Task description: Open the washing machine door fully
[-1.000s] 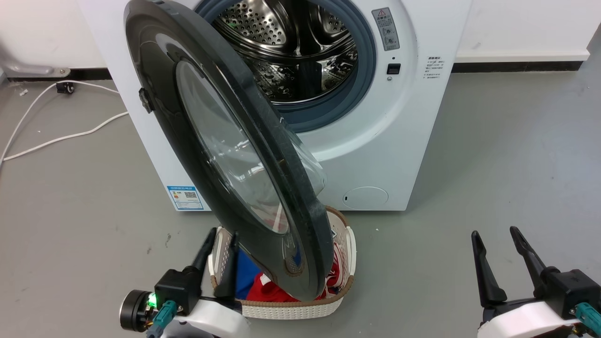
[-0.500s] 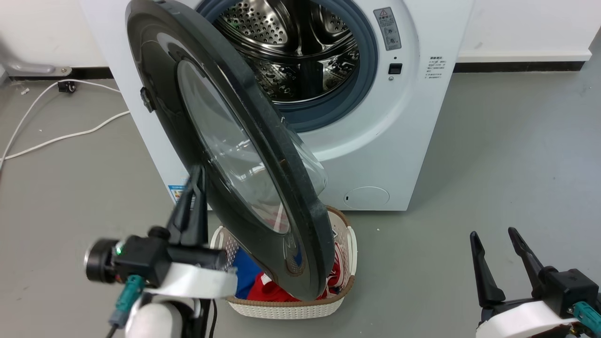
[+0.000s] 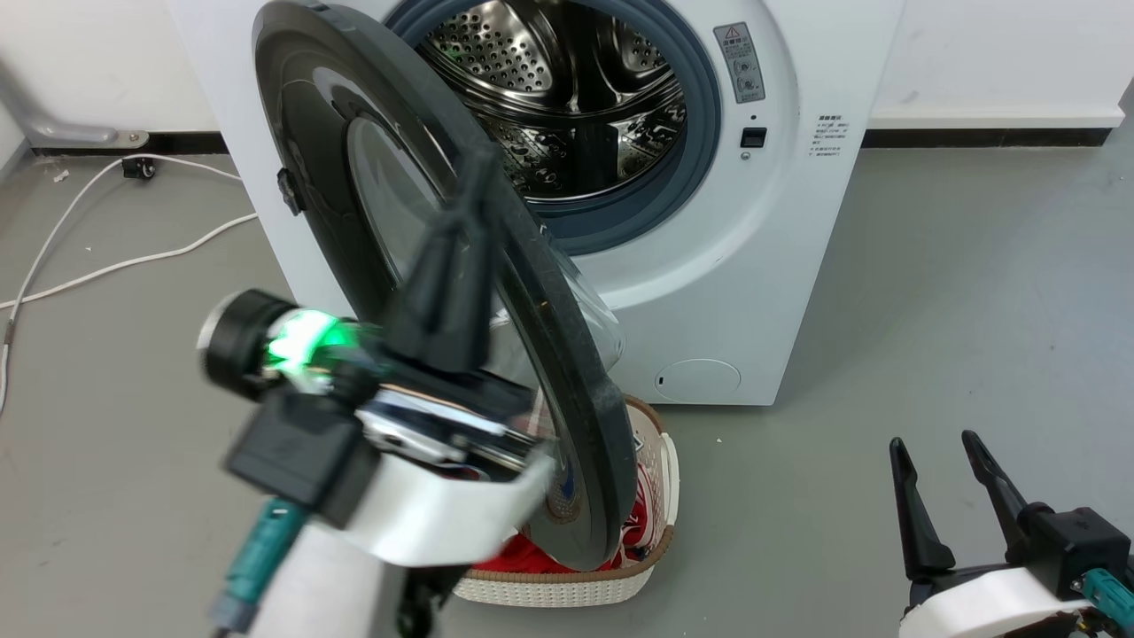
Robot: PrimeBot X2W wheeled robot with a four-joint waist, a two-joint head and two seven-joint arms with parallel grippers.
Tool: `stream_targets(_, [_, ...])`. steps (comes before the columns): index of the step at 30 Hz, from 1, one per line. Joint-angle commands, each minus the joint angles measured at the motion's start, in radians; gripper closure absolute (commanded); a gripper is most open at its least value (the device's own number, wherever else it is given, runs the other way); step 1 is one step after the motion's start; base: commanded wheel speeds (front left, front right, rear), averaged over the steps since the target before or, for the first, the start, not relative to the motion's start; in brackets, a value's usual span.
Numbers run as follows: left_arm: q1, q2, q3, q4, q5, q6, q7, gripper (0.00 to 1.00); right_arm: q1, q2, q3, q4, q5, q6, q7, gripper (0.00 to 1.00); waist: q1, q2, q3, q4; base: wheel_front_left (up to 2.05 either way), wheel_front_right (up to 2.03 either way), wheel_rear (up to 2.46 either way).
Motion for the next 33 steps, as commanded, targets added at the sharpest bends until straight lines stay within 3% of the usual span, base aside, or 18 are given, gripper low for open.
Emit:
stream_targets(1, [-0.02,-0.002,-0.052,-0.013,-0.004,-0.013,0.027,1.0,-0.003,0.005,-0.004,0.0,-0.003,0.0,0.002,0.0,-0.0001,0.0,-0.001,0.0,0.0,0.0,0.0])
stream_targets(10, [0.043,-0.001,-0.345,0.023,-0.049,-0.059,0.141,1.0,0.004,0.008,-0.005,-0.005,-0.004,0.0,0.006,0.0,-0.0001,0.0,0.008,0.003,0.0,0.0,0.0])
stream_targets(14, [0.114,0.017,-0.43,0.092,-0.091,-0.066,0.201,1.0,0.0,0.008,-0.002,0.002,-0.002,0.0,0.006,0.0,-0.0001,0.0,0.013,-0.003,0.0,0.0,0.0])
stream_targets(19, [0.18,0.026,-0.46,0.178,-0.124,-0.057,0.243,1.0,-0.003,0.01,-0.001,0.007,0.001,0.0,0.008,0.0,-0.0001,0.0,0.017,-0.012,0.0,0.0,0.0])
stream_targets(22, [0.207,0.028,-0.448,0.252,-0.133,-0.029,0.253,1.0,-0.008,0.01,0.006,0.011,0.002,0.0,0.009,0.0,-0.0001,0.0,0.02,-0.02,0.0,0.0,0.0])
stream_targets(28, [0.154,0.013,-0.386,0.403,-0.141,0.037,0.18,1.0,-0.028,0.01,0.017,0.027,0.006,0.0,0.003,0.0,-0.0001,0.0,0.037,-0.041,0.0,0.0,0.0])
stream_targets(33, [0.11,0.009,-0.356,0.467,-0.156,0.061,0.137,1.0,-0.031,0.01,0.028,0.037,0.011,0.0,0.0,0.0,-0.0001,0.0,0.043,-0.055,0.0,0.0,0.0])
